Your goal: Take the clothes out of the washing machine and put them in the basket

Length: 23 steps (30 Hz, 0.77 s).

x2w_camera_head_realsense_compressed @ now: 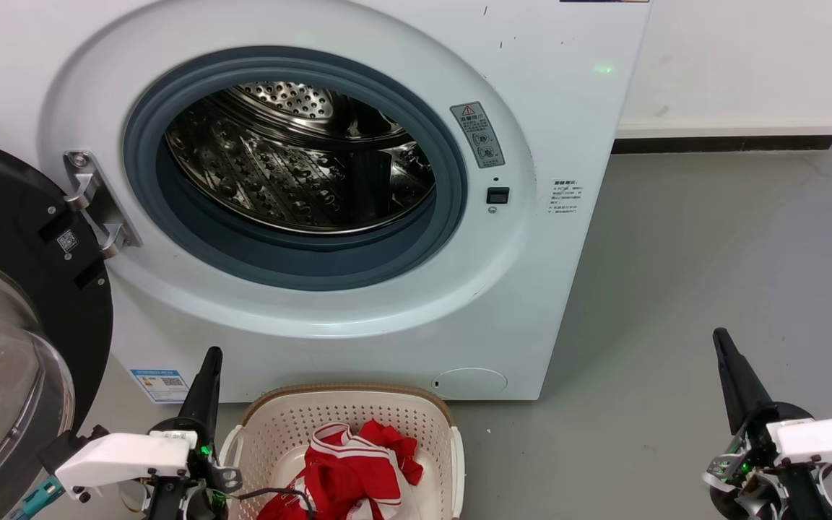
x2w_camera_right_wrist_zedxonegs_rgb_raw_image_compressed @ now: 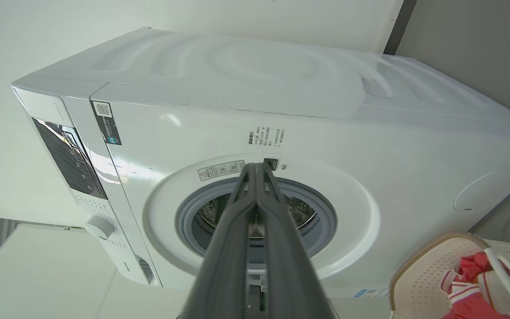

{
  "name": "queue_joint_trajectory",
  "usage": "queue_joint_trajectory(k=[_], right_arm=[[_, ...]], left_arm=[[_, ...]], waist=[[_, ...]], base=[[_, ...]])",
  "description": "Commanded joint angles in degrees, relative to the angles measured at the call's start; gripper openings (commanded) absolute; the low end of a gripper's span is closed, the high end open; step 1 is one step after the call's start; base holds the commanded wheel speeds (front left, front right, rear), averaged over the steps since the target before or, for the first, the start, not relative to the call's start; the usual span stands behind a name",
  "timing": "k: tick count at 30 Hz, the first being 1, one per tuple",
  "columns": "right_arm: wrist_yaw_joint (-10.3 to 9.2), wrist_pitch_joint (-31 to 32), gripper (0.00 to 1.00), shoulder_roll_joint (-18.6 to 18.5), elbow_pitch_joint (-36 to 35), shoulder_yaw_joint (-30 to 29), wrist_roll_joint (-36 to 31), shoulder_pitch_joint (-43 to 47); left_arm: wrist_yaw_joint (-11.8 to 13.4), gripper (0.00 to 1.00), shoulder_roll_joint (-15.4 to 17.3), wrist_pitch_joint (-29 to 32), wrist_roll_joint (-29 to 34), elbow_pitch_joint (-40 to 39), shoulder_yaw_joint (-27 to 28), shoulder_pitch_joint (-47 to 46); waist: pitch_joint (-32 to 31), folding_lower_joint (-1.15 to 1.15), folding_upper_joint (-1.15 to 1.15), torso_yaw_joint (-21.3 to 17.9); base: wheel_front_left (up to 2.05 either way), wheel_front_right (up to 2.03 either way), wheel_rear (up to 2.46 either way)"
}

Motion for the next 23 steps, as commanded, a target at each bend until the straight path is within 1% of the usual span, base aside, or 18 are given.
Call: queue_joint_trajectory(k=[1,16,23], right_arm=[[0.0,0.3,0.0,0.1,0.4,-0.3,1.4,-1.1],[-0.01,1.0,0.0,0.3,2.1,-1.0,6.9,-2.1],[0.0,1.1,0.0,0.4,2.0,-1.2,6.3,-2.1]], left_arm=[[-0.4,0.0,-0.2,0.4,-1.3,0.2,0.5,-0.9],[-1.1,0.0,-0.5,1.6,-6.8,1.0,1.8,-1.2],[-1.1,0.0,-0.6,1.6,-6.4,1.0,1.9,-1.2]], waist=[[0.0,0.0,0.0,0.0],[0.2,0.0,0.0,-0.3],[0.2,0.0,0.0,-0.3]], base=[[0.0,0.0,0.0],[0.0,0.0,0.0],[0.0,0.0,0.0]])
